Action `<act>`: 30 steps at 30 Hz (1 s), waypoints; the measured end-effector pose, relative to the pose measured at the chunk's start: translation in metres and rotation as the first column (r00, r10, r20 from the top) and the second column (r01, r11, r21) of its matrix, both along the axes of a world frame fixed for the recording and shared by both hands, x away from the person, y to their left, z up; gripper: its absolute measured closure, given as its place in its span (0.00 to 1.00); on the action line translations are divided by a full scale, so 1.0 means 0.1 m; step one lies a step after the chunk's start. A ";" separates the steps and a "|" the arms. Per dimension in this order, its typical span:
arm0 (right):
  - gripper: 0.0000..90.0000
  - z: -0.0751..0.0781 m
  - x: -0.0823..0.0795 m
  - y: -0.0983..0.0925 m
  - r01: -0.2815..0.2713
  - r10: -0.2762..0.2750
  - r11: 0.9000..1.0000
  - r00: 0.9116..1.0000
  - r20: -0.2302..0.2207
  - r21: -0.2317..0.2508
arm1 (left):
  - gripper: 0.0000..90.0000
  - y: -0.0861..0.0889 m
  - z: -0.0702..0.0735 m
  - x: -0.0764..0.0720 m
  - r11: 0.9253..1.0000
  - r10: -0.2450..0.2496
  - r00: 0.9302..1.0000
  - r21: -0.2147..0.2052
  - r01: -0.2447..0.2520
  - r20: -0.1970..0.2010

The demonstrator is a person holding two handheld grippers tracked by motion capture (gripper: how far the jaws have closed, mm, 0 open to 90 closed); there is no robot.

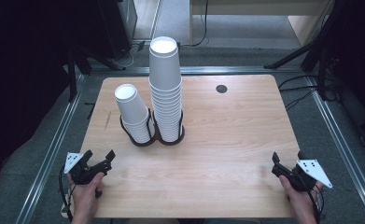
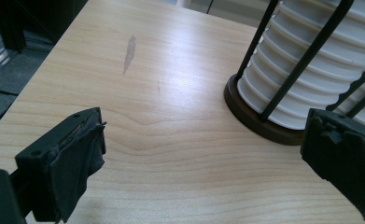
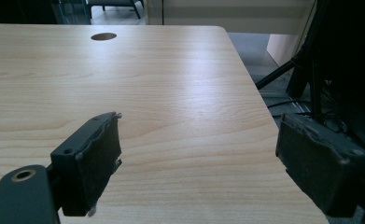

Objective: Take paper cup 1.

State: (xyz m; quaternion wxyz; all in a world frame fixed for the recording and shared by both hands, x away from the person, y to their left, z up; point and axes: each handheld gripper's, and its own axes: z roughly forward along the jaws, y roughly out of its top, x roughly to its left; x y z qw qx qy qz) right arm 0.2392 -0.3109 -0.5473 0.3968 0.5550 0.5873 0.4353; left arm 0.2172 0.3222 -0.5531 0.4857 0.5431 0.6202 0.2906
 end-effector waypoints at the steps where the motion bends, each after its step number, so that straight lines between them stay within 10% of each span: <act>1: 0.16 0.00 0.00 0.00 0.000 0.000 1.000 1.000 0.000 0.000 | 0.00 0.00 0.00 0.00 1.000 0.000 1.000 0.000 0.000 0.000; 17: 0.16 0.07 -0.01 0.02 -0.026 0.027 1.000 1.000 -0.011 0.006 | 0.00 -0.08 0.06 -0.03 0.999 -0.005 1.000 0.046 0.004 0.014; 30: 0.12 0.62 -0.04 0.42 -0.101 0.098 0.995 0.992 0.079 0.028 | 0.00 -0.40 0.34 -0.10 0.997 -0.076 0.995 0.037 0.074 0.058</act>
